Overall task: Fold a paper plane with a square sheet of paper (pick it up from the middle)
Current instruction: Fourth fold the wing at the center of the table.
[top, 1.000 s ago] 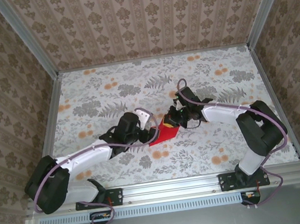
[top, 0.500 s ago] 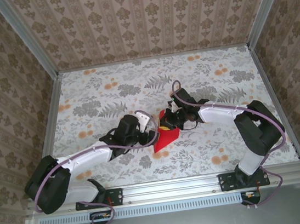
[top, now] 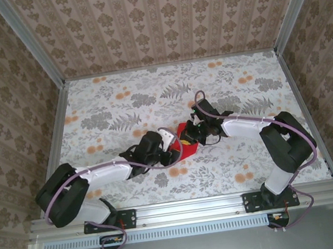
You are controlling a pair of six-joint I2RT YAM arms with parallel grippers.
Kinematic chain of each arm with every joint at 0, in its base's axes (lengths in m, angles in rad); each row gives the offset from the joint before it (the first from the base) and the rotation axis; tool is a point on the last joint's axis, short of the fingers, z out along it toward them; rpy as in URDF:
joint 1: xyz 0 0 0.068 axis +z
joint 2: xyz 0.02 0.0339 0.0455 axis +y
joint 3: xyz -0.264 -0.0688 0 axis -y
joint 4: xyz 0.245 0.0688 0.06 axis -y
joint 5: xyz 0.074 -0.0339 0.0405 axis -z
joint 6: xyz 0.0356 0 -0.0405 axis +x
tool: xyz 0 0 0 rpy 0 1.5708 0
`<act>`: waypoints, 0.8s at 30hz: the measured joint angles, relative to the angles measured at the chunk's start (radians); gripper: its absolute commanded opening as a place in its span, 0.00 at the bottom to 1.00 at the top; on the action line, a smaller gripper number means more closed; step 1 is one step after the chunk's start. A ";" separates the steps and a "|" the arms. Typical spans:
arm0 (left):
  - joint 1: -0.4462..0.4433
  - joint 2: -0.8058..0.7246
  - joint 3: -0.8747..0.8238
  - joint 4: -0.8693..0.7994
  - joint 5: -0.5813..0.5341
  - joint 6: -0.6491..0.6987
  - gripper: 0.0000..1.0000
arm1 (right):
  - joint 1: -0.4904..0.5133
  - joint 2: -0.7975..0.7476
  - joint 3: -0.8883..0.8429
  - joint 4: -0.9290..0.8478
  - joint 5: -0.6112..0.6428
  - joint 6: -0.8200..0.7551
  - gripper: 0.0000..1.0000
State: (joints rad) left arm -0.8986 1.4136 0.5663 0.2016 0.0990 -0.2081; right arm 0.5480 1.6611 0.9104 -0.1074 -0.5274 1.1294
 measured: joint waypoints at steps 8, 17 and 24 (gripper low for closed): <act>-0.013 0.045 -0.012 0.073 -0.008 0.030 0.19 | -0.011 -0.013 -0.013 0.005 0.000 0.015 0.19; -0.018 0.035 -0.018 0.081 -0.032 0.056 0.02 | -0.054 -0.119 -0.077 -0.011 0.038 0.019 0.65; -0.018 -0.081 -0.031 0.065 -0.068 0.067 0.00 | -0.099 -0.266 -0.101 -0.096 0.140 -0.024 0.73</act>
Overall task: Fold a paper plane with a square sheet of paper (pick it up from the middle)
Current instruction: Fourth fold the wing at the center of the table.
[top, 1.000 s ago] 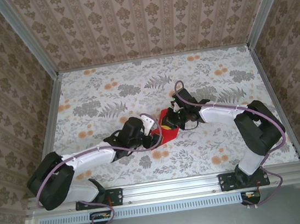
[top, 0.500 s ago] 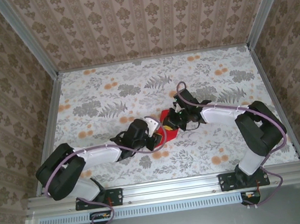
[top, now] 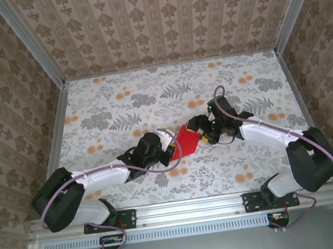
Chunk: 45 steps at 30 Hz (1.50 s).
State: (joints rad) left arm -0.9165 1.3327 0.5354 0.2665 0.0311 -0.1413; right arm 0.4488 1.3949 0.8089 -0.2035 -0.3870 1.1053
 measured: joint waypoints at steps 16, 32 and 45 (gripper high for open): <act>0.048 -0.171 0.003 -0.035 -0.020 -0.001 0.00 | -0.036 -0.201 -0.022 -0.140 0.150 -0.059 0.74; 0.006 0.175 0.106 0.002 0.006 0.058 0.00 | -0.039 -0.237 -0.085 -0.066 0.102 -0.056 0.65; -0.053 0.260 0.114 0.031 0.005 0.091 0.00 | -0.032 0.024 -0.077 0.077 -0.042 0.080 0.57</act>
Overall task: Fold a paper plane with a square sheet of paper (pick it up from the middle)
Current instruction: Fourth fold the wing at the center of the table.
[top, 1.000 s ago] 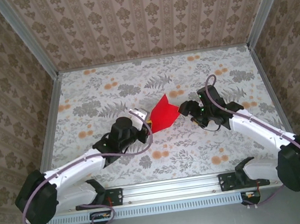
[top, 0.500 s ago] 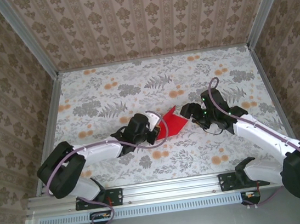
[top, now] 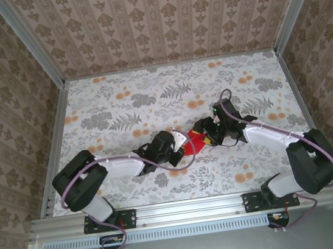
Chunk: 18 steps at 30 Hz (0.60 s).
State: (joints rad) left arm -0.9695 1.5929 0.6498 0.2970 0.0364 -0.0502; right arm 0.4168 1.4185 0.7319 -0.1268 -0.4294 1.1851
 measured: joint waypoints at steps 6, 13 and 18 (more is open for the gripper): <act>-0.005 0.000 0.006 0.004 0.001 0.010 0.00 | 0.009 0.101 0.021 0.018 -0.048 0.029 0.50; -0.005 0.000 0.007 0.011 0.006 0.025 0.02 | 0.011 0.122 0.053 0.018 -0.074 0.043 0.29; -0.005 0.000 0.006 0.013 0.013 0.033 0.08 | 0.009 0.134 0.066 0.017 -0.090 0.043 0.10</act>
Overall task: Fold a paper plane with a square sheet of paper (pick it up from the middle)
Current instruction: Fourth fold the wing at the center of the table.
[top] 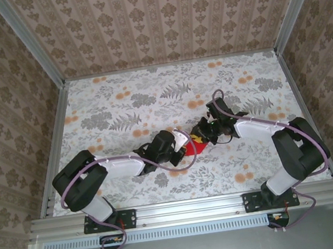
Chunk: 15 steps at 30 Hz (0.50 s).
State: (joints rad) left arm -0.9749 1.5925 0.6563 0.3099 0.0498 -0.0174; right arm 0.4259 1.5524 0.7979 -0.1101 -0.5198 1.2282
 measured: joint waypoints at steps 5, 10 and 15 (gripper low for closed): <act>0.000 0.000 -0.002 0.025 0.008 0.013 0.27 | -0.009 0.007 0.000 -0.017 -0.020 -0.002 0.07; 0.000 -0.004 -0.033 0.092 0.018 0.014 0.35 | -0.029 0.005 0.000 -0.042 -0.049 -0.002 0.07; 0.001 -0.008 -0.085 0.165 0.032 0.015 0.36 | -0.055 -0.008 0.000 -0.055 -0.089 -0.001 0.09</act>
State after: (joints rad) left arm -0.9737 1.5848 0.5709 0.4747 0.0818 -0.0025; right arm 0.3714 1.5444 0.7979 -0.1646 -0.6086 1.2270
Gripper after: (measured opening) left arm 0.356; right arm 0.085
